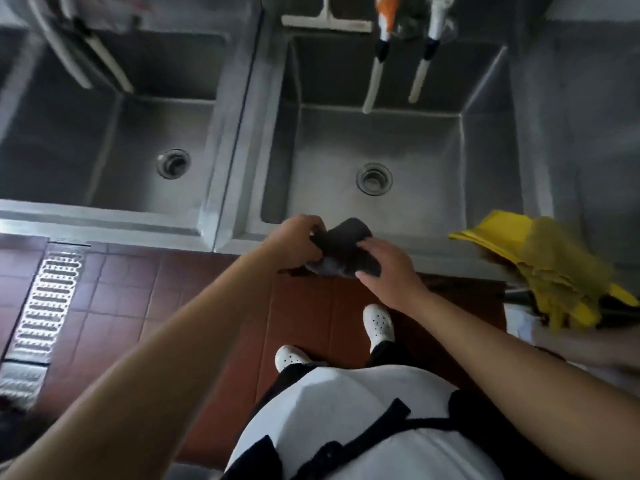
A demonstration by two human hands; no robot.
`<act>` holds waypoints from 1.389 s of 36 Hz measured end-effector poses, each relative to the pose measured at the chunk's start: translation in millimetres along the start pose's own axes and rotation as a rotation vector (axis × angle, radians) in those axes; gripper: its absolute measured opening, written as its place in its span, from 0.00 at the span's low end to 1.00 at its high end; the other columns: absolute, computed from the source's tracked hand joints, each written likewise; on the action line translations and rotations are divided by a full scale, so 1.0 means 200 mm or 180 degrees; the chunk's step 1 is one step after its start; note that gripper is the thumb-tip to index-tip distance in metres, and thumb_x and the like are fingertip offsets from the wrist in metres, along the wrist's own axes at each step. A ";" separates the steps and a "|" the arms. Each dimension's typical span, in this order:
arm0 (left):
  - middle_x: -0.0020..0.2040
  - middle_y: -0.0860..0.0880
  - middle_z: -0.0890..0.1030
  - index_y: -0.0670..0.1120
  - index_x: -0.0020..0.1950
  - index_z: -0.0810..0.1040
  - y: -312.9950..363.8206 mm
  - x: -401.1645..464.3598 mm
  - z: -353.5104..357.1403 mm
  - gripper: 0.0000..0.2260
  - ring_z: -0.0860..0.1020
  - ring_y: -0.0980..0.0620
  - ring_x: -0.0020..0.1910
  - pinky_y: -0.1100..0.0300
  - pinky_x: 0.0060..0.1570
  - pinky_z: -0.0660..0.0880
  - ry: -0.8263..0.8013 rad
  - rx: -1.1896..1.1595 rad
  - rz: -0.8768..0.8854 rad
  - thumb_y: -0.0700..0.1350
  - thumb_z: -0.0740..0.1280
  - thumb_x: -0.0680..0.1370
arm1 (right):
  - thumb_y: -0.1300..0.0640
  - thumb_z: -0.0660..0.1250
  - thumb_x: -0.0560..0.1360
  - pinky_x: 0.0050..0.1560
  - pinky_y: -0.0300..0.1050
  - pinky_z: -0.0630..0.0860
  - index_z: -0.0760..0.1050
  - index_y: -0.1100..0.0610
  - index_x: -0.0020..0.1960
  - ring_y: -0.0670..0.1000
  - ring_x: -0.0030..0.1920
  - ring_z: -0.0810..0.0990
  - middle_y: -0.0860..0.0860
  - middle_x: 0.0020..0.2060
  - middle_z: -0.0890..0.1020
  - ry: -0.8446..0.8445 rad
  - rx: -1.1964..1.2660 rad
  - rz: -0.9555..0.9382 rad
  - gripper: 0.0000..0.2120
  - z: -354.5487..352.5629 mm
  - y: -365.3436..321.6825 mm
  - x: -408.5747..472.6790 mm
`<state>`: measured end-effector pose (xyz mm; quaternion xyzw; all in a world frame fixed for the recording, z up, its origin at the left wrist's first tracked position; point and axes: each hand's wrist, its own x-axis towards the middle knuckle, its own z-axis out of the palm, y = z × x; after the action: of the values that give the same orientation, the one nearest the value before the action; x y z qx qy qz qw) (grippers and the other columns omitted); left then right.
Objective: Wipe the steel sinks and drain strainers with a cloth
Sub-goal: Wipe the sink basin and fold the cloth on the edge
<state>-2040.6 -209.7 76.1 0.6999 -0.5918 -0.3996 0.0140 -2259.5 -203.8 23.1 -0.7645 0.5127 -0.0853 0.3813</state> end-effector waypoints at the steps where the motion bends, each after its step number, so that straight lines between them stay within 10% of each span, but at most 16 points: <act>1: 0.50 0.48 0.80 0.51 0.49 0.76 -0.05 -0.07 -0.02 0.13 0.78 0.48 0.46 0.59 0.38 0.74 0.0075 -0.0121 0.0046 0.37 0.71 0.69 | 0.57 0.73 0.74 0.72 0.49 0.66 0.69 0.55 0.73 0.53 0.72 0.69 0.53 0.71 0.71 0.0185 0.0425 0.0180 0.30 0.02 -0.07 0.01; 7: 0.41 0.50 0.81 0.54 0.48 0.76 -0.37 -0.56 -0.22 0.16 0.81 0.50 0.38 0.53 0.37 0.78 0.0630 -0.0728 0.0357 0.34 0.70 0.69 | 0.53 0.80 0.68 0.73 0.51 0.64 0.53 0.40 0.79 0.49 0.75 0.62 0.48 0.78 0.60 -0.0521 0.1881 0.0489 0.50 0.09 -0.51 0.12; 13: 0.43 0.58 0.80 0.51 0.49 0.80 -0.75 -1.03 -0.42 0.18 0.78 0.59 0.43 0.61 0.43 0.74 0.1154 -0.1316 0.0258 0.31 0.72 0.66 | 0.62 0.78 0.69 0.61 0.33 0.71 0.69 0.39 0.69 0.45 0.70 0.70 0.46 0.70 0.73 -0.1650 0.1524 -0.0455 0.36 0.24 -1.08 0.21; 16: 0.36 0.62 0.78 0.54 0.44 0.78 -0.95 -1.23 -0.49 0.20 0.76 0.64 0.34 0.71 0.35 0.71 0.1297 -0.1888 0.0098 0.28 0.69 0.68 | 0.65 0.77 0.70 0.63 0.47 0.77 0.78 0.47 0.62 0.53 0.61 0.80 0.52 0.58 0.82 -0.2146 0.1525 -0.0692 0.25 0.38 -1.36 0.19; 27: 0.48 0.46 0.82 0.47 0.54 0.80 -1.74 -1.58 -0.41 0.19 0.84 0.45 0.48 0.47 0.46 0.82 0.2493 -0.3966 -0.0431 0.38 0.75 0.65 | 0.69 0.74 0.71 0.42 0.41 0.76 0.82 0.60 0.46 0.48 0.39 0.79 0.57 0.38 0.83 -0.2540 0.0940 -0.0992 0.07 0.91 -1.95 0.43; 38: 0.43 0.52 0.84 0.55 0.53 0.82 -2.37 -1.50 -0.74 0.23 0.82 0.55 0.41 0.60 0.36 0.78 0.3653 -0.4027 -0.1870 0.31 0.72 0.66 | 0.75 0.70 0.70 0.43 0.36 0.76 0.83 0.59 0.47 0.46 0.41 0.80 0.51 0.40 0.84 -0.3223 0.0742 -0.1473 0.13 1.56 -2.71 1.19; 50: 0.45 0.44 0.84 0.47 0.49 0.83 -2.96 -1.58 -1.39 0.18 0.81 0.52 0.39 0.59 0.33 0.77 0.4856 -0.3860 -0.2166 0.25 0.69 0.70 | 0.70 0.76 0.69 0.47 0.35 0.78 0.84 0.53 0.45 0.45 0.42 0.83 0.48 0.39 0.86 -0.3753 0.0396 -0.2130 0.13 2.12 -3.63 1.80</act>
<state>-1390.3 107.8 144.3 0.7730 0.1049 -0.0634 0.6225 -1351.4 -166.4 120.9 -0.7772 -0.0508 0.2030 0.5934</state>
